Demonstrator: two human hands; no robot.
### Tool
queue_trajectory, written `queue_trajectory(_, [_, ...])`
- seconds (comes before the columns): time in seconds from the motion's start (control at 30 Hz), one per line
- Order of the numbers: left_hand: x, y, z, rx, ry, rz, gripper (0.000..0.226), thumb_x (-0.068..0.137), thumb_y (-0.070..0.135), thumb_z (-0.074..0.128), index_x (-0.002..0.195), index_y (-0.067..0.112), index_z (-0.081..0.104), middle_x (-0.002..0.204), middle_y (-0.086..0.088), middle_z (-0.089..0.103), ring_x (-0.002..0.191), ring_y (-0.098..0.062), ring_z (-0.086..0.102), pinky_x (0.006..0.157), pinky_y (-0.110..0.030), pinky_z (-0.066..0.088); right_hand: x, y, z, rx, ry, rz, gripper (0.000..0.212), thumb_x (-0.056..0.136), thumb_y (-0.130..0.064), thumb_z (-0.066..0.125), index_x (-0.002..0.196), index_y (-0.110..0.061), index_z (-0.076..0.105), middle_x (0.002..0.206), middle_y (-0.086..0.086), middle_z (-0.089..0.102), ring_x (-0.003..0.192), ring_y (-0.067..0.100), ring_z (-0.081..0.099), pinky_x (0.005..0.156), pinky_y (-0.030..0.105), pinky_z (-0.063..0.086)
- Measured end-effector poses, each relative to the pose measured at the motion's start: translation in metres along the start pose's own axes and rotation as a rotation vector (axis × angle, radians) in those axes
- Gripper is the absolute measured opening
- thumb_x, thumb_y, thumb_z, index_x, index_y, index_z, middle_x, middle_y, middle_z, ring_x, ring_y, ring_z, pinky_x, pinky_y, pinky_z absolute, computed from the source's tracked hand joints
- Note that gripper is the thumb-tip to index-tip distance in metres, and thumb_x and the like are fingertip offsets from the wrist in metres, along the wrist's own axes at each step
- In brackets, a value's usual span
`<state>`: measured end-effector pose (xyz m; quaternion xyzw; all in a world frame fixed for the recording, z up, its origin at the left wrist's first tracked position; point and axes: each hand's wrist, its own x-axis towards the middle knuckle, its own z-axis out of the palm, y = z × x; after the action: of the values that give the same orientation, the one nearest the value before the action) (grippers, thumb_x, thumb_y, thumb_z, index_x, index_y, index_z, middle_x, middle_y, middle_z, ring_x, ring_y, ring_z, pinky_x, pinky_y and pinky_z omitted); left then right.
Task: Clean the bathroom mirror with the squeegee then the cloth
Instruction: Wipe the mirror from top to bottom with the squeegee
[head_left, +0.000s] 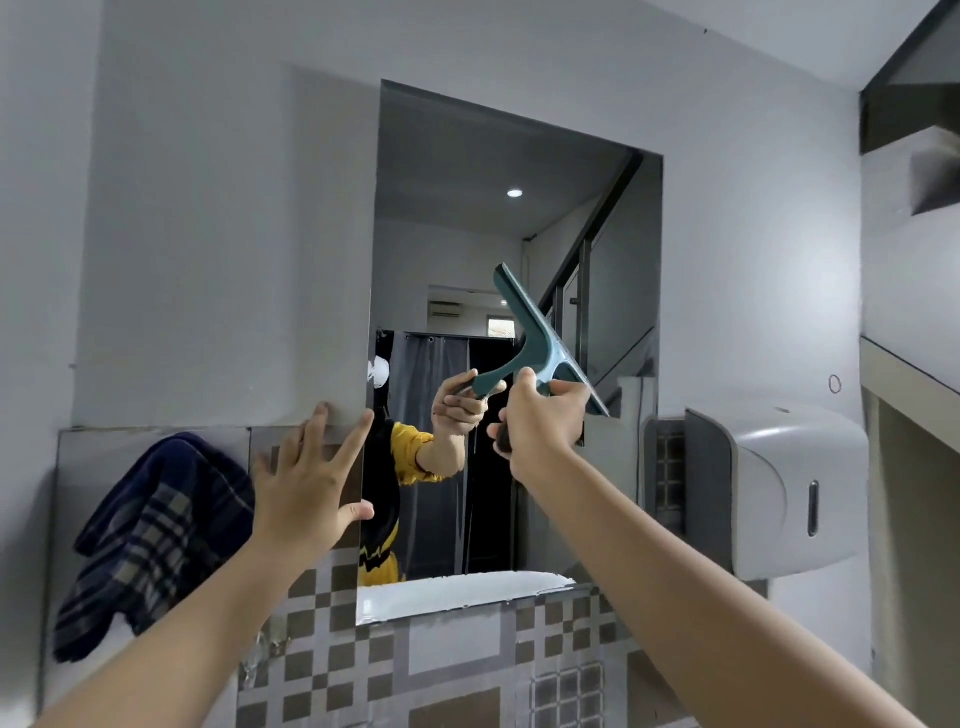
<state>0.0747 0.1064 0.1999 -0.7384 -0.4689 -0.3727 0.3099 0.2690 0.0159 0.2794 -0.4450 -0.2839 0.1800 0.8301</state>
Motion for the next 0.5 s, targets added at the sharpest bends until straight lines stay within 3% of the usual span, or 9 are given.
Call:
queue_trajectory(0.17, [-0.002,0.008,0.002,-0.008,0.007,0.004,0.121,0.038,0.059,0.083,0.142,0.030,0.028,0.136,-0.023,0.043,0.108,-0.043,0.050,0.078,-0.063,0.044,-0.033,0.003,0.009,-0.010,-0.047,-0.034,0.022,0.093,-0.028,0.057,0.100,-0.018,0.039,0.084,0.010,0.063,0.048,0.011,0.057,0.037,0.017,0.041])
queue_trajectory(0.3, [-0.002,0.008,0.003,-0.011,0.019,-0.008,0.120,0.040,0.058,0.083,0.143,0.030,0.028,0.136,-0.022,0.044,0.111,-0.041,0.050,0.080,-0.060,0.044,-0.062,0.008,0.014,-0.043,-0.181,-0.101,0.020,0.096,-0.021,0.055,0.104,-0.012,0.039,0.072,-0.001,0.049,0.027,-0.005,0.046,0.027,0.010,0.031])
queue_trajectory(0.5, [-0.005,0.009,0.008,-0.048,0.034,-0.024,0.115,0.046,0.052,0.084,0.143,0.031,0.026,0.138,-0.022,0.043,0.119,-0.041,0.047,0.085,-0.066,0.042,-0.076,0.027,0.017,-0.159,-0.254,-0.228,0.022,0.094,-0.028,0.059,0.105,-0.019,0.041,0.068,0.000,0.058,0.044,0.016,0.055,0.033,0.022,0.045])
